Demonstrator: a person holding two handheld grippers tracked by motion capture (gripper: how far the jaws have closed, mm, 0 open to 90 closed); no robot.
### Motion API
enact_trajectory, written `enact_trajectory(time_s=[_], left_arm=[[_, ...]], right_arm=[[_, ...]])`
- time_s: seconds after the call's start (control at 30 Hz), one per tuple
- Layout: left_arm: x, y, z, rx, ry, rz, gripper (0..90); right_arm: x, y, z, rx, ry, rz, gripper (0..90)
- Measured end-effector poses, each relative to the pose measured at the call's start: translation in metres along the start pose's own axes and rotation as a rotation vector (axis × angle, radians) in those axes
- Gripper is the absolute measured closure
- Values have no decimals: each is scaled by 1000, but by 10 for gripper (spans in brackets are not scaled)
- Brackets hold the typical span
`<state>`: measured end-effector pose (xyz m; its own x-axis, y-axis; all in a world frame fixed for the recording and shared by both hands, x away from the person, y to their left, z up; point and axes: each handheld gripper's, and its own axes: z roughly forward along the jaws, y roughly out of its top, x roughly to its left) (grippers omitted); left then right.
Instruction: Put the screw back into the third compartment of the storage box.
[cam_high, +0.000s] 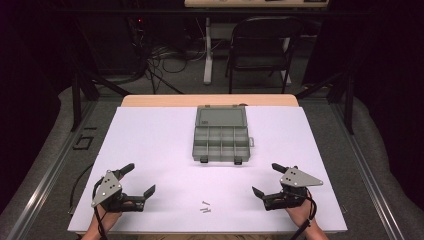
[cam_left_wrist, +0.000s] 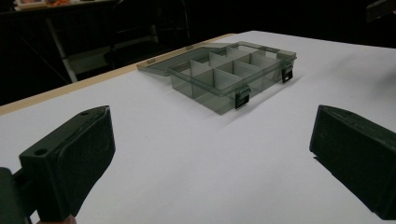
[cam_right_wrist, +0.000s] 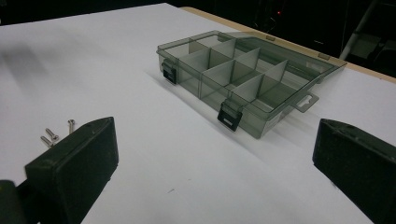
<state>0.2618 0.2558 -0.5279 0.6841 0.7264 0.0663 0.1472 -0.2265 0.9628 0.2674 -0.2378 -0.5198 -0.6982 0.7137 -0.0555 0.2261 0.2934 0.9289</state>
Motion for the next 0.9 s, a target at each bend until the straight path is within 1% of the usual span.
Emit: enact_trajectory(time_s=[0.1,0.13,0.23,0.3,0.33,0.4,0.5,0.57,0.67,0.77,0.83,0.9], left_arm=[[0,0,0,4,-2,1,0],[0,0,0,5,0,1,0],[1,0,0,5,6,-7,0],[1,0,0,1,9,-10,0],[1,0,0,-1,9,-5,0],[1,0,0,8,0,-2,0],[1,0,0,-2,0,-5,0],[1,0,1,10,-5,-2,0],[1,0,1,9,-7,0,0],[0,0,1,7,-7,-2,0],[1,0,2,9,-7,2,0],[1,0,2,8,-7,3,0]], right_arm=[[0,0,1,2,5,-1,0],[0,0,1,1,13,3,0],[-1,1,4,18,19,4,0],[0,1,6,13,26,2,0],[0,2,7,15,25,4,0],[2,4,8,23,27,-4,0],[5,6,10,25,31,-12,0],[7,7,12,34,39,-10,0],[8,9,17,43,46,-10,0],[10,12,23,53,62,-15,0],[12,14,29,68,81,-18,0],[14,16,33,90,96,-32,0]])
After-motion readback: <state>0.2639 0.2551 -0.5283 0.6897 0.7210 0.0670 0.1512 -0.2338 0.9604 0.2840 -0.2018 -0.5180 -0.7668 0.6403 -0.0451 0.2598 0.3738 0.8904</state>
